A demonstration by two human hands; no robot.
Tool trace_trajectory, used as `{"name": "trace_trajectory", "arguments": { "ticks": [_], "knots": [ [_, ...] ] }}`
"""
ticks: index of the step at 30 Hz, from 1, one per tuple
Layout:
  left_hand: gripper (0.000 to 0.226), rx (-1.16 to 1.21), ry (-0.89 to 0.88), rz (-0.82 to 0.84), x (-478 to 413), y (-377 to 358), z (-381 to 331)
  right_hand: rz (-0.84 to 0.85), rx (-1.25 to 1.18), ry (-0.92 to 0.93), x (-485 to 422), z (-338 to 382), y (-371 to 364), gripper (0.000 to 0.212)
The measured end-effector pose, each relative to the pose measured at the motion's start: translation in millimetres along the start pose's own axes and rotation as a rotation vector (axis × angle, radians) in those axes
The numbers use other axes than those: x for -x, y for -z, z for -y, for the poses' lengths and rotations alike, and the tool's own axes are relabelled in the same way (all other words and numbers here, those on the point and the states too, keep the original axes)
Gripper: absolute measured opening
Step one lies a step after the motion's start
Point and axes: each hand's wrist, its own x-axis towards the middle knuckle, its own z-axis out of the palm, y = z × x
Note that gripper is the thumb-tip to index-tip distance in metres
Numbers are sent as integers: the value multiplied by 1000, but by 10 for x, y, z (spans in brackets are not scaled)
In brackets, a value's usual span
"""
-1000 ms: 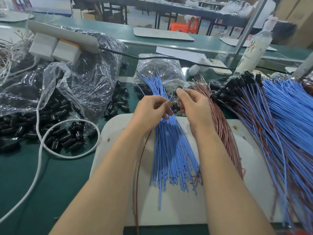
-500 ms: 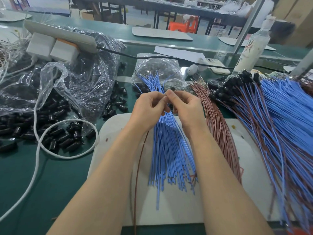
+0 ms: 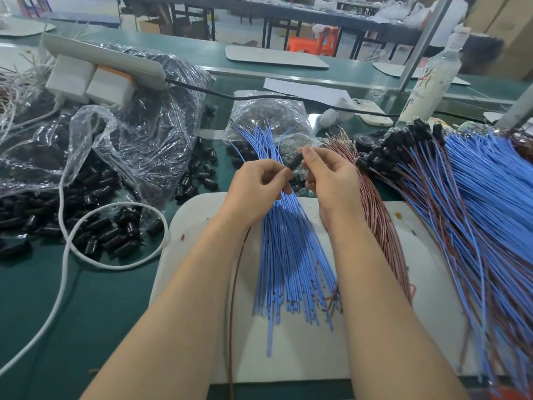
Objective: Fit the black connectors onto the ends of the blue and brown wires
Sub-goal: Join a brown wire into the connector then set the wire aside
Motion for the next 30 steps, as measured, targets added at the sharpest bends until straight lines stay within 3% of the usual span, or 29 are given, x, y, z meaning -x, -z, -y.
{"name": "trace_trajectory", "arguments": {
  "ticks": [7,12,24,30],
  "knots": [
    [12,54,26,-46,-8,-12,-13,-9,-76,-104,-7,-1,-19,11],
    [11,74,35,-63,-18,-10,-4,172,85,-74,42,-24,-40,9],
    [10,237,127,-37,-25,-9,26,104,113,-26,27,-6,1,7],
    [12,186,103,-12,-24,-12,42,88,132,-11,13,-14,15,9]
  ]
}}
